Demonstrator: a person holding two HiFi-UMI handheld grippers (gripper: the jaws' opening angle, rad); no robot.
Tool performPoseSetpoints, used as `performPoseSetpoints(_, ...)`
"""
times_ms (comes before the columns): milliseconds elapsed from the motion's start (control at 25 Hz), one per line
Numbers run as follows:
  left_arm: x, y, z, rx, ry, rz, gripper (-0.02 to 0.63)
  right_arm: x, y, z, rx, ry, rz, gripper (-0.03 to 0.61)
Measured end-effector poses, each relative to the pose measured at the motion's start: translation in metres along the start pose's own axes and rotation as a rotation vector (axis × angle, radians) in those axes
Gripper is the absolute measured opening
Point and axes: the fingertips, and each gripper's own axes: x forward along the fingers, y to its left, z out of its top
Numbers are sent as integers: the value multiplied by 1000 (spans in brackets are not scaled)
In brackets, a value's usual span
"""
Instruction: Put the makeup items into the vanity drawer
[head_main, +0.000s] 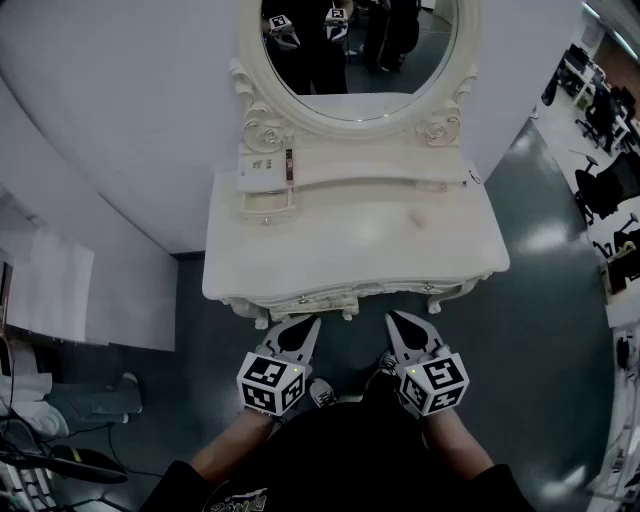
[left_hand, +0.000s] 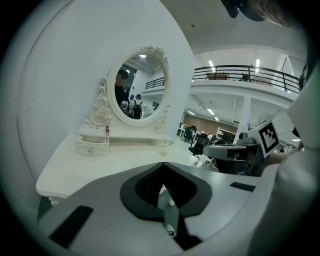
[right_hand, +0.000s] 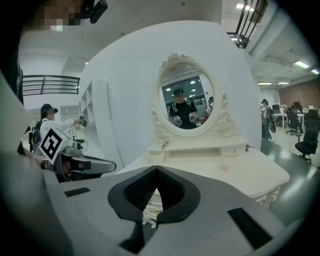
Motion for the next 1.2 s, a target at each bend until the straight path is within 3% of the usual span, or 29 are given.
performPoseSetpoints(1200,-20,7,0,-22,-21,-3,8,5,14,1,60,-22,23,28)
